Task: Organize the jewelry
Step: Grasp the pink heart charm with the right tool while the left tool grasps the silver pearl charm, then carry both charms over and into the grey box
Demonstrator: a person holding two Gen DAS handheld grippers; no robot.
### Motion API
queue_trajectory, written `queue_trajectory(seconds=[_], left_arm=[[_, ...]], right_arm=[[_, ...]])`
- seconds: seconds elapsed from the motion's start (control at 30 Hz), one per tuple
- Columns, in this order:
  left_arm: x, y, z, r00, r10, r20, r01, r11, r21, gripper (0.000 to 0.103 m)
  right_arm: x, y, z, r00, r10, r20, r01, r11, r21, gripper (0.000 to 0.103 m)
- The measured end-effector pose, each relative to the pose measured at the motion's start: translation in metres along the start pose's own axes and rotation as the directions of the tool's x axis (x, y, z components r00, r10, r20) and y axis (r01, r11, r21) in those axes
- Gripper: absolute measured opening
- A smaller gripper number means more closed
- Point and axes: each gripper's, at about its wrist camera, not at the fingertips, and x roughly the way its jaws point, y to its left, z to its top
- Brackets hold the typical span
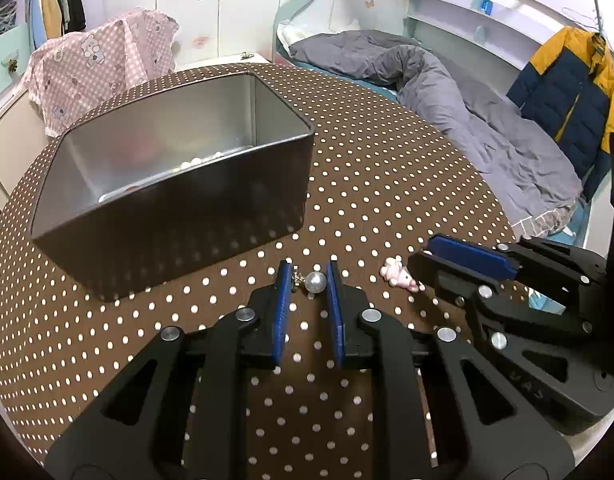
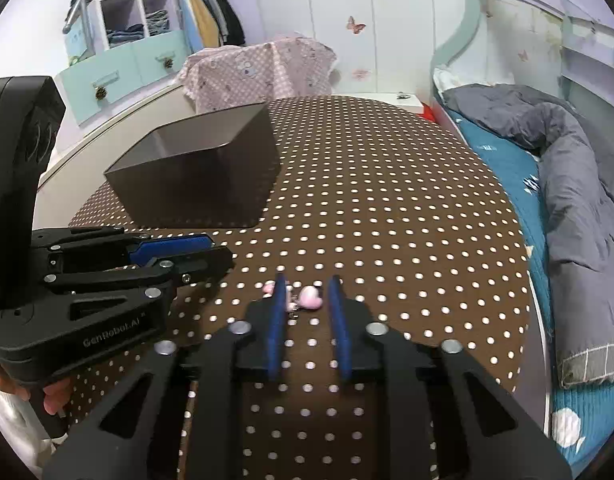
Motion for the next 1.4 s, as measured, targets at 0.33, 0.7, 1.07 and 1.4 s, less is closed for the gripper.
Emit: queue_trajectory(seconds=[0.33,0.7,1.07,1.4], left_arm=[[-0.008,0.007,-0.008,1.0,-0.019,0.008,0.019,0.999,-0.027,0.018],[-0.025,0.017,-0.003,0.998,-0.013,0.059,0.016,0.999,-0.045,0.018],[-0.055,0.03,0.008,0.989,0.02,0.146,-0.01,0.997,-0.071,0.018],[-0.075,0.053,0.026,0.972,0.075,0.222,-0.051,0.992,-0.112,0.018]], right_arm=[[0.0,-0.006,0.006,1.0,-0.018,-0.01,0.018,1.0,0.022,0.01],[-0.011,-0.007,0.02,0.999,-0.038,0.026,0.038,0.999,0.013,0.01],[-0.025,0.006,0.049,0.992,-0.024,0.124,0.029,0.999,-0.044,0.01],[-0.026,0.036,0.083,0.979,0.034,0.202,-0.005,0.99,-0.139,0.01]])
